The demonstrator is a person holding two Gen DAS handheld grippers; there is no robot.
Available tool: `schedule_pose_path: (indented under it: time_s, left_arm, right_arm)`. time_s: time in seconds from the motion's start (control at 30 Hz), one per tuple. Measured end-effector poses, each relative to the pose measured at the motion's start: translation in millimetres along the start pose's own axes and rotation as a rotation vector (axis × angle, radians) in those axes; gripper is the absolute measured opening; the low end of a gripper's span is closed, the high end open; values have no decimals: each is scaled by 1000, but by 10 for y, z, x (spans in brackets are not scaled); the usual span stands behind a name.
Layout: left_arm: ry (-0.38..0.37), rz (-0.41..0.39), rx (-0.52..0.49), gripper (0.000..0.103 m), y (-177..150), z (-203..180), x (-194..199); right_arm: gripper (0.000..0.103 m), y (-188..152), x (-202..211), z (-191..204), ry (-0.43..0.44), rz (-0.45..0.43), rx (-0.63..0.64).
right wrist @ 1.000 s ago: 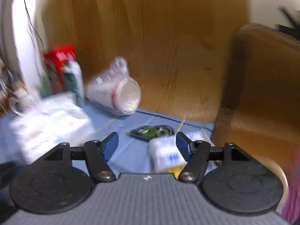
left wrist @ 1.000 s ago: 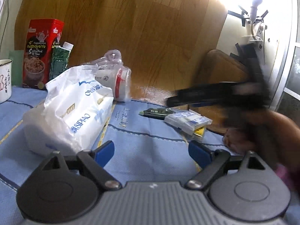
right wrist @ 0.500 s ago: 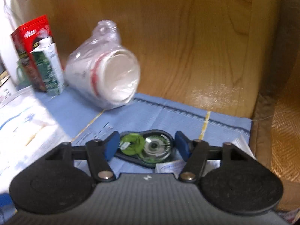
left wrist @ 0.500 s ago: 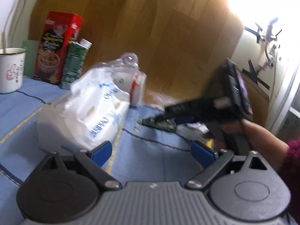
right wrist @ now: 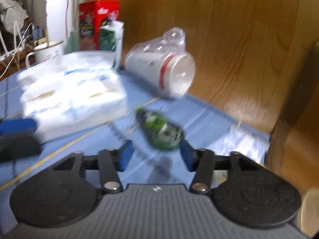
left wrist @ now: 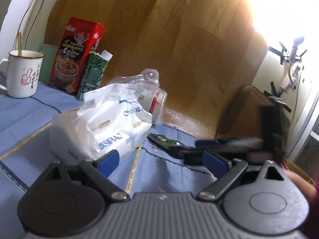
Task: Organize soft objects
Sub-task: 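Carry the tape roller into the pink tin and release it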
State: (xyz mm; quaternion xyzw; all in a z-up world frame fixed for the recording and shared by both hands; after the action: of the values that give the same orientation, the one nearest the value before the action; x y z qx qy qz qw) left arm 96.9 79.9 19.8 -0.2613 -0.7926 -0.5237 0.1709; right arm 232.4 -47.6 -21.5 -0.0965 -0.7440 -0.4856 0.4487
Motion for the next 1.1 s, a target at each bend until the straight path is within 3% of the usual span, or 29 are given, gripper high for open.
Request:
schedule_pose_path:
  time_s: [0.03, 0.13, 0.17, 0.2, 0.37, 0.43, 0.57, 0.67, 0.8, 0.87, 0.93, 0.97, 1.0, 1.1]
  left_arm:
    - [2, 0, -13, 94, -5, -27, -8]
    - [0, -11, -63, 94, -19, -100, -12]
    - [-1, -17, -80, 94, -26, -128, -5]
    - [-3, -22, -94, 94, -32, -153, 0]
    - [-38, -7, -120, 89, -48, -190, -7]
    - [-91, 37, -117, 83, -46, -189, -48]
    - [-212, 122, -149, 82, -103, -265, -102]
    - [-321, 245, -178, 76, -207, -421, -176]
    - [-473, 397, -111, 75, -394, -666, -148]
    - [-489, 498, -82, 73, -533, -807, -196]
    - [-468, 545, -104, 58, -652, -955, -224]
    - [-462, 551, -120, 43, -674, -1015, -219]
    - [-469, 569, -127, 35, -686, -1075, -224]
    - [-493, 562, -151, 35, -644, -1283, -160]
  right_arm:
    - [77, 61, -101, -12, -1, 13, 10]
    - [75, 162, -368, -67, 7, 45, -7]
    - [58, 178, -388, -102, 52, 54, -40]
    - [57, 168, -366, -128, 90, 63, -72]
    - [54, -136, -21, -34, 102, 78, -98]
    - [55, -392, 183, -67, 83, 70, -117]
    - [55, -1039, 720, -130, 27, 39, -145]
    - [55, -1493, 1079, -79, 25, 5, -223]
    - [55, -1903, 1402, -68, 70, -67, -416]
    - [54, -2037, 1473, -32, 87, -103, -479]
    - [54, -2104, 1523, 3, 92, -128, -508]
    - [54, -2129, 1536, 12, 104, -141, -519]
    - [54, -2145, 1559, 16, 113, -152, -525]
    - [54, -2177, 1699, 29, 64, -192, -501]
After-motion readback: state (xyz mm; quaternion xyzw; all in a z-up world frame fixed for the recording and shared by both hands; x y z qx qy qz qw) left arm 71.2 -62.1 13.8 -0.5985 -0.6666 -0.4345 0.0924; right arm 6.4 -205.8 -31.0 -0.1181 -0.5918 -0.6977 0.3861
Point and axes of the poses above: each gripper's, at about its wrist camera, not at the fingertips, and x roughly against the way its jaws point, z to its left, y to its top, the point moved 2 cm from there along -x, roughly the way its jaws point, and after that the axes turned 12 degrees about z, right-handed, at the moved point
